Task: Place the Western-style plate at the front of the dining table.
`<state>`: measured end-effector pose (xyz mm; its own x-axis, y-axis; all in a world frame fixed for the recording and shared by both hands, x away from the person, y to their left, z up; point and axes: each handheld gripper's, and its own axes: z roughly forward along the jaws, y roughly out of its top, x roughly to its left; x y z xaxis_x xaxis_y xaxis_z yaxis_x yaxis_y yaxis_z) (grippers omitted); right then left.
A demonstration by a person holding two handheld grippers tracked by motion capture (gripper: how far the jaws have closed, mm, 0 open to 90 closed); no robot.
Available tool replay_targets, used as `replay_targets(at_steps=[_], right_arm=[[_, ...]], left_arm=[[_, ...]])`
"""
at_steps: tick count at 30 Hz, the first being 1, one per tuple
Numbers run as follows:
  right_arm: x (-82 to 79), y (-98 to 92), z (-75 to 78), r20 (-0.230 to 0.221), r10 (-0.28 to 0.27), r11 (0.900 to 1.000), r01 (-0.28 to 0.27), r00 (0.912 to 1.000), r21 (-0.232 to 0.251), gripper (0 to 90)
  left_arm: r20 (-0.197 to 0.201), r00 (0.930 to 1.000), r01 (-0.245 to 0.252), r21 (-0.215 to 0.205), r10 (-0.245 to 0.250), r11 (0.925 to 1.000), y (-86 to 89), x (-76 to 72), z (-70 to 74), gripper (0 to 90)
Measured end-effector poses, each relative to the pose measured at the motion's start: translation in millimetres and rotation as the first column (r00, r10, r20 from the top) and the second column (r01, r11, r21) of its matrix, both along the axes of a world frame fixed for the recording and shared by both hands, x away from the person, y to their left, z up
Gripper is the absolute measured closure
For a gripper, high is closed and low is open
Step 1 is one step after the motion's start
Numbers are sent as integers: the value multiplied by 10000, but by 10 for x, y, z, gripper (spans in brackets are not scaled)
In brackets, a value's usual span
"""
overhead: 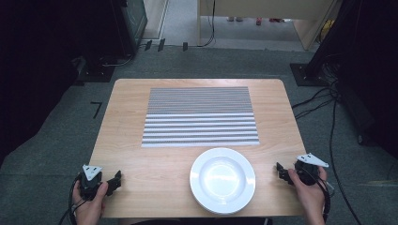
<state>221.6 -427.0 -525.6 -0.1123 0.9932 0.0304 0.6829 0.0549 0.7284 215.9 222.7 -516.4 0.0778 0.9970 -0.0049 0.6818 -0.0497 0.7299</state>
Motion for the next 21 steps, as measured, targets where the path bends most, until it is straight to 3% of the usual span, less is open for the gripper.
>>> replay_targets(at_steps=[5, 11, 12, 14, 21], right_arm=[[1, 1, 0, -2, -11, 10000, 11, 10000, 1, 113], [14, 13, 2, 17, -68, 10000, 68, 10000, 51, 126], [14, 16, 2, 58, -100, 9999, 100, 9999, 48, 139], [9, 28, 10, 78, -115, 9998, 114, 9999, 160, 140], [-39, 81, 109, 641, -70, 9996, 52, 9979, 290, 140]], left_arm=[[-14, 9999, -116, -195, 116, 9997, 3, -10, 10, 199], [52, 10000, 79, -377, -77, 9993, -62, -25, 37, 198], [81, 9999, 96, -554, -91, 9984, -75, -28, 50, 199], [68, 9997, 221, -1470, -213, 9889, -80, -40, 91, 198], [602, 9966, 633, -1342, -556, 9889, -242, -121, 188, 192]])
